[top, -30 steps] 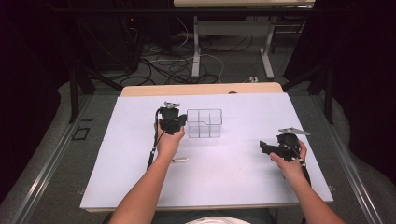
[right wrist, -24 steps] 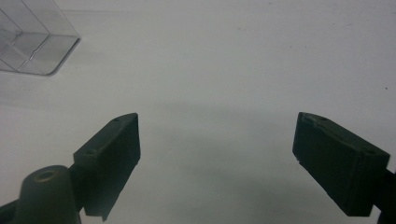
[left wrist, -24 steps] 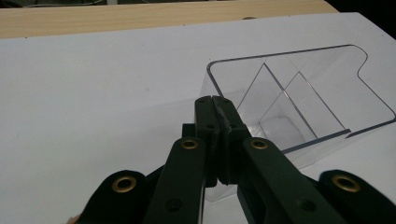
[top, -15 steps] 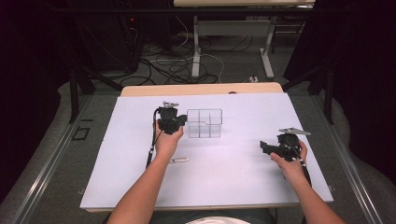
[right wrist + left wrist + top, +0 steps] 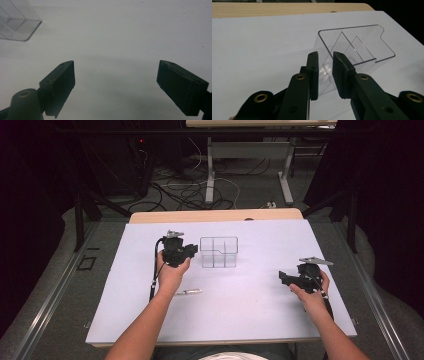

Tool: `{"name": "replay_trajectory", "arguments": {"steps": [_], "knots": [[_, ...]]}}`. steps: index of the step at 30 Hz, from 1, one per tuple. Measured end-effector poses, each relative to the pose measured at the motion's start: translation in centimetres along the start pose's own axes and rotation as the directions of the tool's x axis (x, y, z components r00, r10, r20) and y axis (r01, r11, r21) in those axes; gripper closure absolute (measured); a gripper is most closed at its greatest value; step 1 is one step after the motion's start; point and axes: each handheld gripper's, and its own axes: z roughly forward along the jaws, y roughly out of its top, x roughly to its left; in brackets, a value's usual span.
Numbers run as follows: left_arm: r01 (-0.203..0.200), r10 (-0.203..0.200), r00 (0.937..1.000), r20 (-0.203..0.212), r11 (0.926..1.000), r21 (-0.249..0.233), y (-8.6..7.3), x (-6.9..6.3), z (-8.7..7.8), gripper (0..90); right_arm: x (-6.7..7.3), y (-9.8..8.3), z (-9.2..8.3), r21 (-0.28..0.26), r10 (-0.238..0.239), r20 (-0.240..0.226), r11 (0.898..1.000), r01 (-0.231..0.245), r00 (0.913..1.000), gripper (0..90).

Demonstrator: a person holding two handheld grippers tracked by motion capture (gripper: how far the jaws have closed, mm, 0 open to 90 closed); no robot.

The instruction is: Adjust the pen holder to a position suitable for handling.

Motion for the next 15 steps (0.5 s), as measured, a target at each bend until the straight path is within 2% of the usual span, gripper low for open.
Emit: {"name": "replay_trajectory", "arguments": {"steps": [3, 8, 15], "knots": [[0.001, -0.001, 0.9999, 0.014, 1.0000, 0.001, -0.2, 0.3, -0.6, 74.0, 0.0, 0.0, 0.0, -0.001, -0.005, 0.001, 1.000, 0.005, 1.0000, 14.7], [0.012, -0.011, 0.9992, 0.039, 0.9999, -0.006, -0.8, 0.9, -1.5, 66.5, 0.0, 0.0, 0.0, -0.001, -0.006, 0.004, 1.000, 0.006, 1.0000, 14.7], [0.014, -0.013, 0.9988, 0.047, 0.9999, -0.007, -1.1, 1.7, -2.3, 60.0, 0.1, 0.0, -0.1, -0.001, -0.004, 0.001, 1.000, 0.004, 1.0000, 14.7]]}}
